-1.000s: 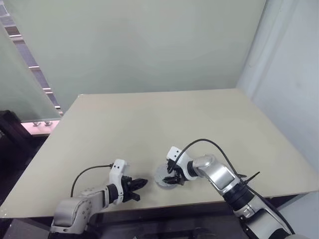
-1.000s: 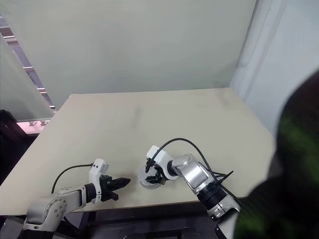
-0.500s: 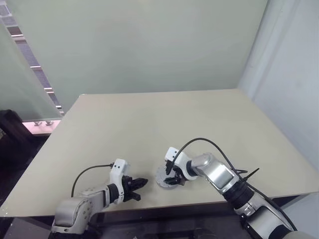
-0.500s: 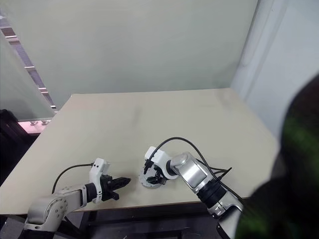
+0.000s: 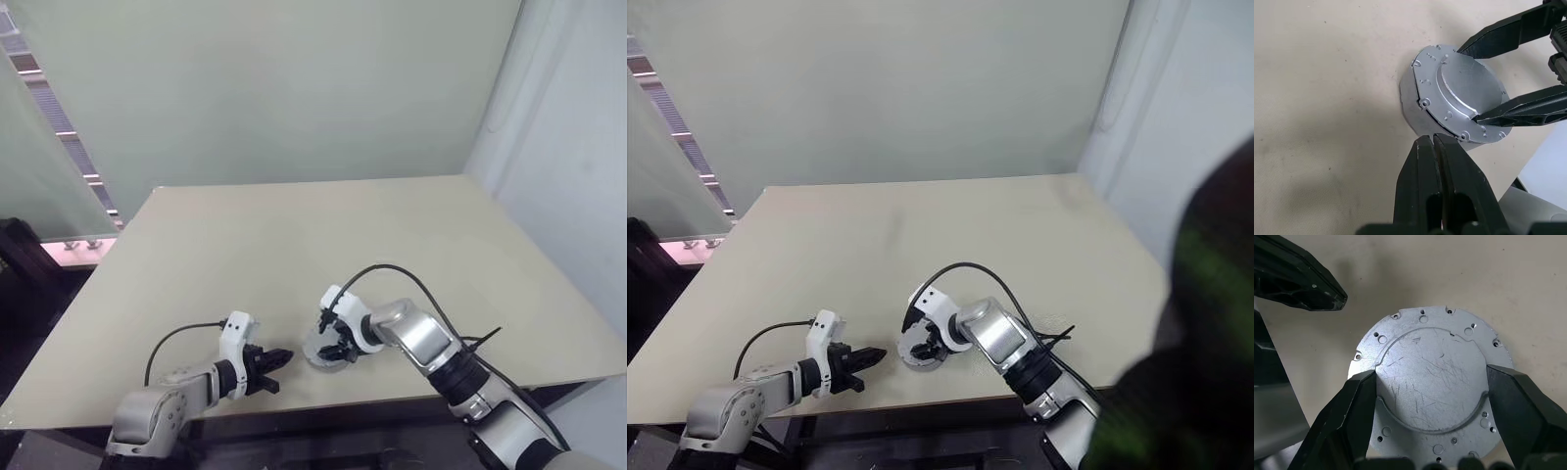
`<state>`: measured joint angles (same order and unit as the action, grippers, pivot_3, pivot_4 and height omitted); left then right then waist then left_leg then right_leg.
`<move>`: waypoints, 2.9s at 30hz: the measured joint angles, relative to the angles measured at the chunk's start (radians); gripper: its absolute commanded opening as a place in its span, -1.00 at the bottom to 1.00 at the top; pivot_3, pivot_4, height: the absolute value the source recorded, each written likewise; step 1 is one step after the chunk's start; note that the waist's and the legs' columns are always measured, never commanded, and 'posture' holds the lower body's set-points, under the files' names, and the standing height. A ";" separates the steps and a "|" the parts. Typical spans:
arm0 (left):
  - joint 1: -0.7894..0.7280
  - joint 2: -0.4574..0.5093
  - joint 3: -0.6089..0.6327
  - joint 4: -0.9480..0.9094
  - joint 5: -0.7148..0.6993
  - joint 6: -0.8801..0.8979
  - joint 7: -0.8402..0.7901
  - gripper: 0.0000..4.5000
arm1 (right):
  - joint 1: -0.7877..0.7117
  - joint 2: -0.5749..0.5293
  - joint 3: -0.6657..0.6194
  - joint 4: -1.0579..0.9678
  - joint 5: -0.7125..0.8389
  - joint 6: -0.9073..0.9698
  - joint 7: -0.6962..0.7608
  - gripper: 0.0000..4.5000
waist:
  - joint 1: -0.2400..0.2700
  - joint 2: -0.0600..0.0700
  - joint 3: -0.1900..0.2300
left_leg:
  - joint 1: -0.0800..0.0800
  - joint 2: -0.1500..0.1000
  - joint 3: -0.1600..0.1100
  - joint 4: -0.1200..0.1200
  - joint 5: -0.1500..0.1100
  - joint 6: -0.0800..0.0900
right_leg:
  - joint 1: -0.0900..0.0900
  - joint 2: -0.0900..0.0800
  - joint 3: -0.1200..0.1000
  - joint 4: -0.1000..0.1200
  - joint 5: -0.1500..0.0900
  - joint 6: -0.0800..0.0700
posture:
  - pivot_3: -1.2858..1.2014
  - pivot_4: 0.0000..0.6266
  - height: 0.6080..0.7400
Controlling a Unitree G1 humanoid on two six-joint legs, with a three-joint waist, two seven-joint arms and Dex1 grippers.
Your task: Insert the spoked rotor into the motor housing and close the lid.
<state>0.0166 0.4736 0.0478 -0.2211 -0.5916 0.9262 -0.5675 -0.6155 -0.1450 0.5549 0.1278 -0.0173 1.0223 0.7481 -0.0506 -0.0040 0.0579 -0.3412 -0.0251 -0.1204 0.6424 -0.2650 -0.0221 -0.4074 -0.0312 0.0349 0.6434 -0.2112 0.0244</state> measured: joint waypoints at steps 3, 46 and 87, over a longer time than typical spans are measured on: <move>0.000 0.000 0.000 0.000 0.003 0.000 -0.001 -1.00 | 0.000 0.001 0.007 -0.002 0.000 0.005 -0.009 0.43 | 0.000 0.000 0.000 | 0.000 0.000 0.000 0.000 0.000 0.000 | 0.000 0.000 0.000 0.000 0.000 0.000 | 0.03 -1.00 1.00; -0.021 0.011 -0.005 0.006 0.025 0.005 -0.014 -1.00 | 0.161 0.016 -0.052 0.008 0.040 -0.312 -0.081 0.43 | -0.025 -0.002 -0.005 | -0.001 0.002 0.000 -0.001 0.001 -0.001 | -0.002 0.001 -0.001 0.000 -0.001 -0.002 | 0.03 -1.00 1.00; -0.169 -0.030 -0.169 0.137 0.167 -0.067 -0.016 -1.00 | 0.104 0.004 -0.006 -0.027 0.006 -0.155 -0.092 0.58 | -0.020 0.002 -0.008 | 0.000 -0.001 -0.001 0.000 0.001 -0.001 | 0.001 -0.001 -0.001 -0.002 -0.002 -0.002 | 0.03 -1.00 1.00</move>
<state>-0.1520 0.4439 -0.1208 -0.0841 -0.4243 0.8589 -0.5839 -0.5116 -0.1406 0.5492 0.1005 -0.0114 0.8671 0.6557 -0.0706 -0.0019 0.0497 -0.3408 -0.0264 -0.1216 0.6422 -0.2644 -0.0232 -0.4065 -0.0324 0.0344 0.6416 -0.2128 0.0226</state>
